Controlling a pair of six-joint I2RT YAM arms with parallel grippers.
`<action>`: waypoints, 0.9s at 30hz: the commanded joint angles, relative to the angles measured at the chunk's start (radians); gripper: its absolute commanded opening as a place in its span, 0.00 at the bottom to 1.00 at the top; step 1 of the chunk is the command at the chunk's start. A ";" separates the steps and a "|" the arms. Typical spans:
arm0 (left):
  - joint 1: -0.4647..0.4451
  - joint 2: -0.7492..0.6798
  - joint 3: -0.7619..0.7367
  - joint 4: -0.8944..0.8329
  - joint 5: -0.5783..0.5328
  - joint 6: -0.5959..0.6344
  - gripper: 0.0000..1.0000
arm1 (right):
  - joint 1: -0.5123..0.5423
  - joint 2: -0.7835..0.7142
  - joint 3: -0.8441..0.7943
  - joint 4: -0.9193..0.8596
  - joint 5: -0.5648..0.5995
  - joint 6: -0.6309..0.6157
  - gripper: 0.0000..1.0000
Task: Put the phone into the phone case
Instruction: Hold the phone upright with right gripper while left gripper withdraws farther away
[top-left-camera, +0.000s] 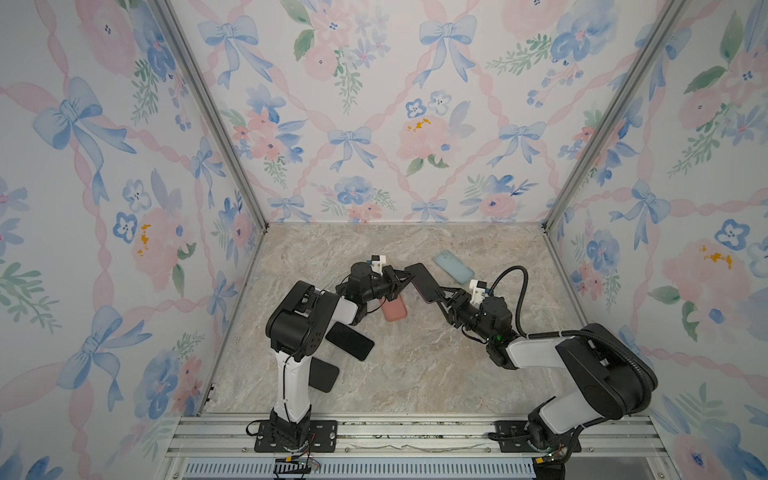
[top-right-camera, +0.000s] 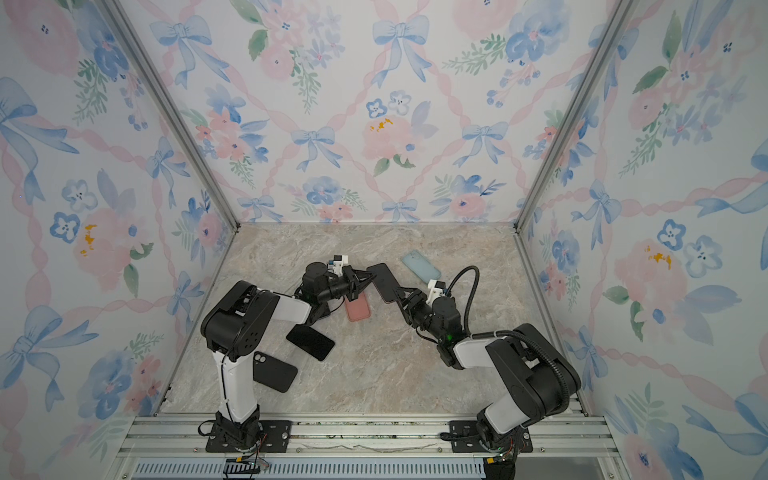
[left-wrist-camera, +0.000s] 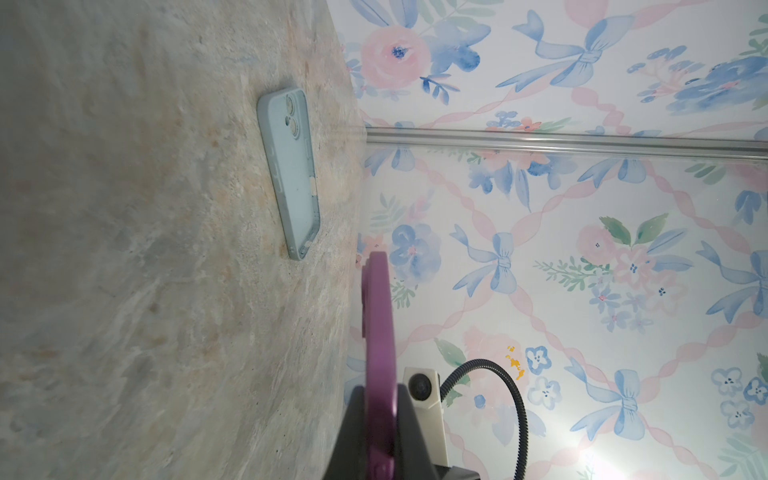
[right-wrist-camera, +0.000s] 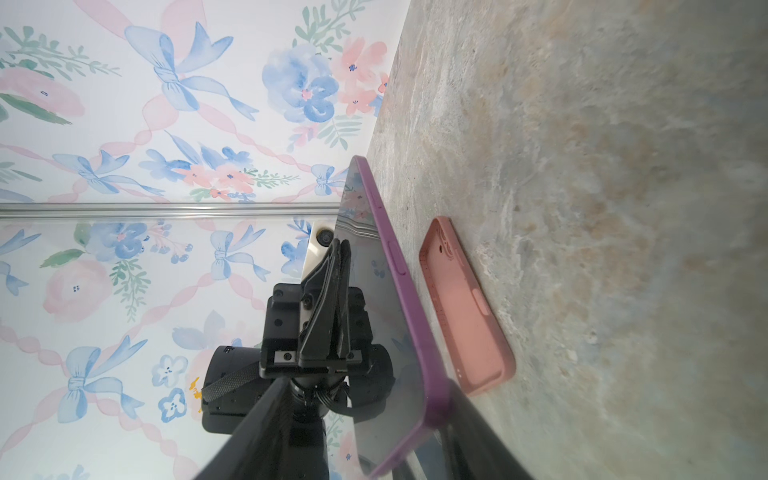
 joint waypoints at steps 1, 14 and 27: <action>0.006 -0.053 0.000 0.074 0.001 -0.024 0.00 | -0.013 0.026 -0.018 0.125 0.008 0.026 0.55; -0.001 -0.062 -0.013 0.076 -0.019 -0.016 0.00 | -0.009 0.082 0.015 0.205 -0.021 0.044 0.33; -0.003 -0.121 -0.047 0.009 -0.038 0.085 0.04 | -0.007 0.091 0.015 0.186 -0.021 0.031 0.14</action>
